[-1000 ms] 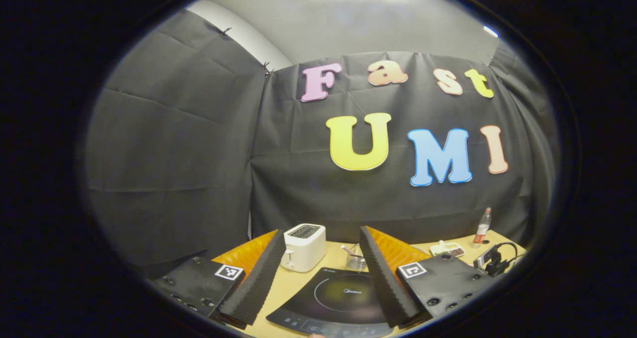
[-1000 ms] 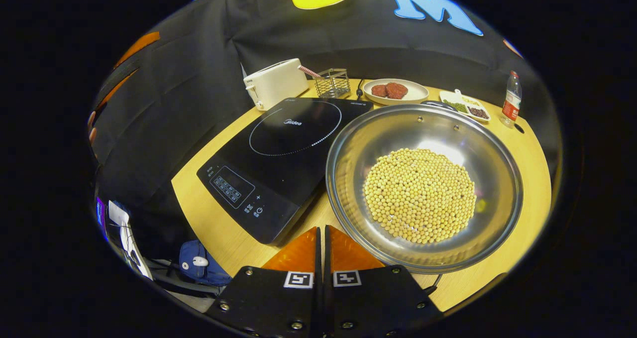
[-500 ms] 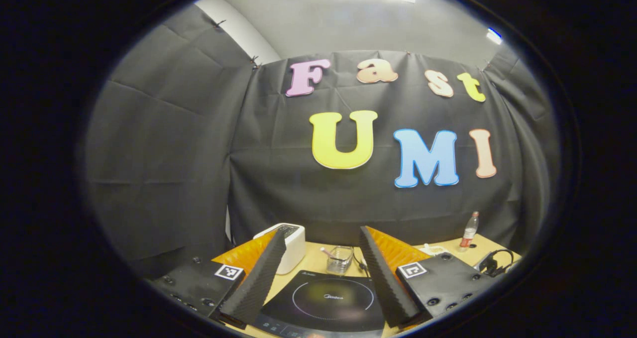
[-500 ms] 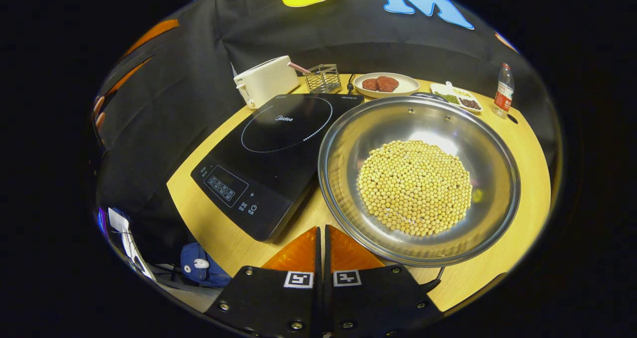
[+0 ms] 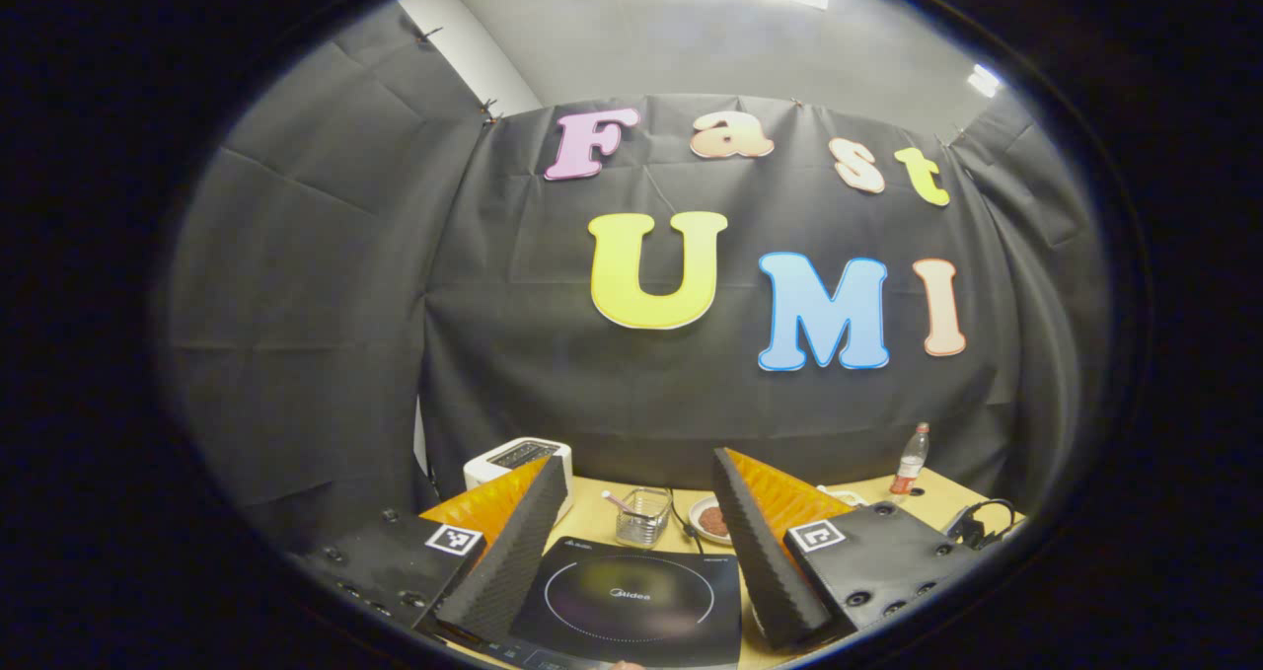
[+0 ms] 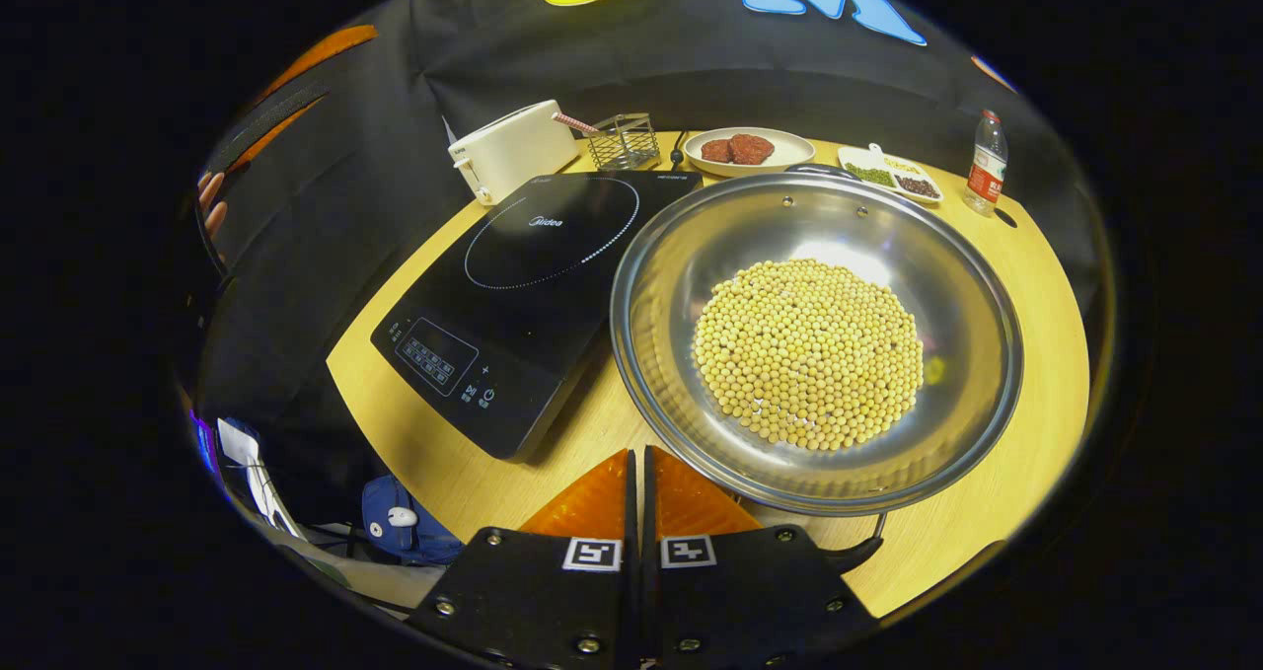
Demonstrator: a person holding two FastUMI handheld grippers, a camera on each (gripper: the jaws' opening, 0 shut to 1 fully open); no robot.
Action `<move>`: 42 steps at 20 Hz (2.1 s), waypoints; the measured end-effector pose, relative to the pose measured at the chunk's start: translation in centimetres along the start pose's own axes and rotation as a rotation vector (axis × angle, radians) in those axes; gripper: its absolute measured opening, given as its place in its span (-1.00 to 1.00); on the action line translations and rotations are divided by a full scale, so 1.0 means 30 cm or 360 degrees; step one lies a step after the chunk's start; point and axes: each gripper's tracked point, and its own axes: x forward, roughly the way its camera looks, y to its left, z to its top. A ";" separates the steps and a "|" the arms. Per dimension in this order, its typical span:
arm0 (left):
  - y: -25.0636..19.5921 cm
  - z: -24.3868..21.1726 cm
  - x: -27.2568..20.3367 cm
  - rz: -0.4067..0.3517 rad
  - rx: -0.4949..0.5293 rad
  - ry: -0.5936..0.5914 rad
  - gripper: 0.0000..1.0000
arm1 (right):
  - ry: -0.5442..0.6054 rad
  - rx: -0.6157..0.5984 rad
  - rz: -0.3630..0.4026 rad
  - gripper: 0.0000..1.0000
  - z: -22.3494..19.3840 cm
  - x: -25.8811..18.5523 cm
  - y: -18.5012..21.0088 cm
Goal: First push the handle of the pot to place it horizontally, then grasp the pot with both hands and set it on the induction cooktop.
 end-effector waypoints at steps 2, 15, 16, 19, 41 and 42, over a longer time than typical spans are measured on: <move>-0.016 -0.006 0.006 -0.0027 -0.0008 0.0014 0.89 | 0.0020 0.0012 -0.0004 -0.99 -0.009 -0.011 -0.007; -0.151 -0.013 0.006 -0.0038 0.0002 0.0035 0.89 | 0.0140 0.0023 0.0011 -0.99 -0.071 -0.085 -0.119; -0.166 -0.012 0.004 -0.0029 -0.0005 0.0035 0.89 | 0.0150 0.0013 0.0017 -0.99 -0.074 -0.089 -0.131; -0.205 -0.011 0.003 -0.0004 0.0013 0.0038 0.90 | 0.0168 -0.0015 0.0035 -0.99 -0.084 -0.108 -0.168; -0.444 0.018 0.017 0.0032 0.0070 0.0018 0.89 | 0.0246 -0.0124 -0.0074 -0.99 -0.125 -0.196 -0.512; -0.452 0.021 0.016 0.0033 0.0072 0.0018 0.89 | 0.0250 -0.0135 -0.0084 -0.99 -0.122 -0.200 -0.528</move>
